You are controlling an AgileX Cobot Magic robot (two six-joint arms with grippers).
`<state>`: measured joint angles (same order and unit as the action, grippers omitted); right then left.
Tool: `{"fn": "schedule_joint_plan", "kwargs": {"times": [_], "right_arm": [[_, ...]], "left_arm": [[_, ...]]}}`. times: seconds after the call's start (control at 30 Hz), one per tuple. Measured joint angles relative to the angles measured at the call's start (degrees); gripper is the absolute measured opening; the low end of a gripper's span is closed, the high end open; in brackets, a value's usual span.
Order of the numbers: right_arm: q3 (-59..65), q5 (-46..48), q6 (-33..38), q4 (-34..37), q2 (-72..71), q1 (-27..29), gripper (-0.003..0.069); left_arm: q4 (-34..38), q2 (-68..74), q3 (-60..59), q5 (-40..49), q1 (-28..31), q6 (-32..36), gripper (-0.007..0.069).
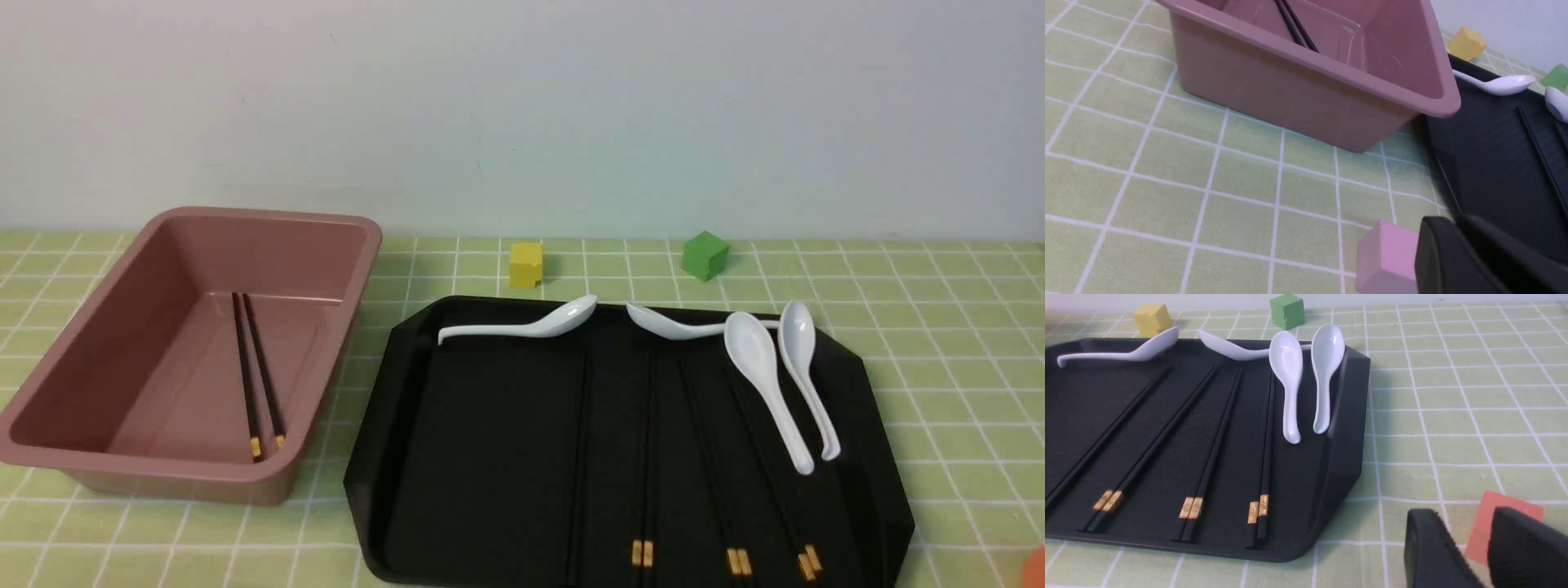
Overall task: On green tablecloth take chopsticks from black tray and put them in box.
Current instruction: 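Reach over to the black tray and grasp a pair of chopsticks with the left gripper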
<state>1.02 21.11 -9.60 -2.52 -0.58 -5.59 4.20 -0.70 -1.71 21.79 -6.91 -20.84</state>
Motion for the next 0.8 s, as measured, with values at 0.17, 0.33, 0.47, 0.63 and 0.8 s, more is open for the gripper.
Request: {"fn": "schedule_joint_plan", "kwargs": {"times": [0.17,0.33,0.47,0.63,0.8], "right_arm": [[0.00,0.00,0.00,0.00,0.00,0.00,0.0240],[0.00,0.00,0.00,0.00,0.00,0.00,0.0240],[0.00,0.00,0.00,0.00,0.00,0.00,0.0240],[0.00,0.00,0.00,0.00,0.00,0.00,0.0240],[0.00,0.00,0.00,-0.05,0.00,0.00,0.0240]], "left_arm": [[0.00,0.00,0.00,0.00,0.00,0.00,0.0060],[0.00,0.00,0.00,0.00,0.00,0.01,0.0066],[0.00,0.00,0.00,0.00,0.00,0.06,0.0072],[0.00,0.00,0.00,0.00,0.00,0.06,0.0076],[0.00,0.00,0.00,0.00,0.00,0.06,0.0081]]}}
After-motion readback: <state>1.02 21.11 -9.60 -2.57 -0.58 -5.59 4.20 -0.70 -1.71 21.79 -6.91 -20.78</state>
